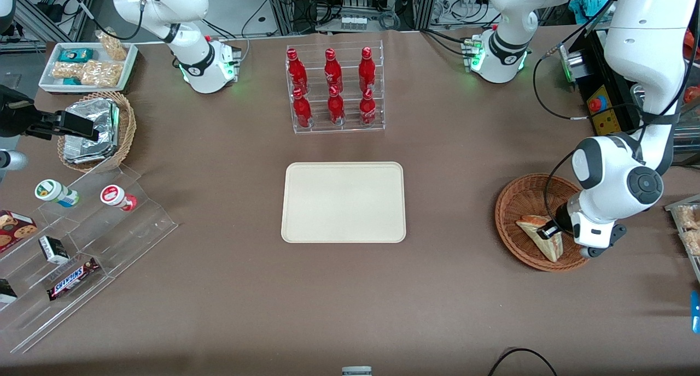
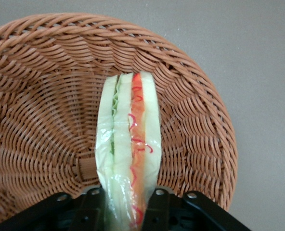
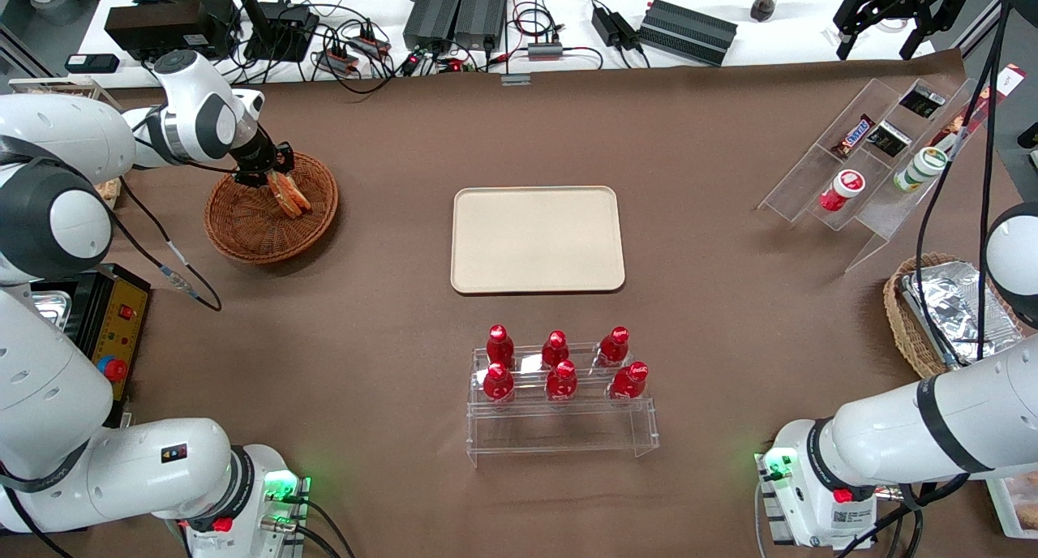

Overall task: Place sandwich from basket to tray
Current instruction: 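Lift the sandwich and carry it with the left gripper over the tray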

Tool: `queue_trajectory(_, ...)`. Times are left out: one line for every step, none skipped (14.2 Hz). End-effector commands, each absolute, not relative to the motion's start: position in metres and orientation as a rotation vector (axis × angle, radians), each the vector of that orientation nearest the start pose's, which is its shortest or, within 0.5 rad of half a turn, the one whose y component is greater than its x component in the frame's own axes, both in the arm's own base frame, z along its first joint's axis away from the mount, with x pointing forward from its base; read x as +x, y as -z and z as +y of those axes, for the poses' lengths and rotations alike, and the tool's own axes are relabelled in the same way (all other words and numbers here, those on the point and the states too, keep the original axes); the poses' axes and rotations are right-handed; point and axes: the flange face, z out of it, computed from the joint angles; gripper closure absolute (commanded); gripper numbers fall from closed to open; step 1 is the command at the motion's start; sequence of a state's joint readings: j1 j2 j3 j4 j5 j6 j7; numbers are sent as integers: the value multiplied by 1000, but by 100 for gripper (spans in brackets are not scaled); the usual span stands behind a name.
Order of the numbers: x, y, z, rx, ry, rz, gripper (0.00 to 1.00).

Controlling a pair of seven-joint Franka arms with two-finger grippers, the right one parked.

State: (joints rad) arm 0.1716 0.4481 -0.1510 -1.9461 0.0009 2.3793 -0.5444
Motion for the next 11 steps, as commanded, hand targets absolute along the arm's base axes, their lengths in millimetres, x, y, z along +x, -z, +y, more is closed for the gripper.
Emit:
queue_trajectory(609,-297,-18,-3064,-106,-815,82)
queue_trajectory(602,-305,-43,-3064,-146,-752,82)
queue_trajectory(594,-313,-66,-3064,-184,-685,82)
queue_trajectory(589,-317,-79,-3057,-232,-640,82)
queue_trajectory(581,-322,-106,-3057,-268,-575,82)
queue_trajectory(575,-320,-132,-3061,-286,-512,81)
queue_trajectory(569,-315,-157,-3064,-298,-447,80)
queue_trajectory(562,-309,-180,-3066,-309,-383,79)
queue_trajectory(560,-309,-197,-3071,-304,-341,79)
queue_trajectory(561,-305,-216,-3077,-306,-299,78)
queue_trajectory(561,-304,-241,-3084,-300,-254,78)
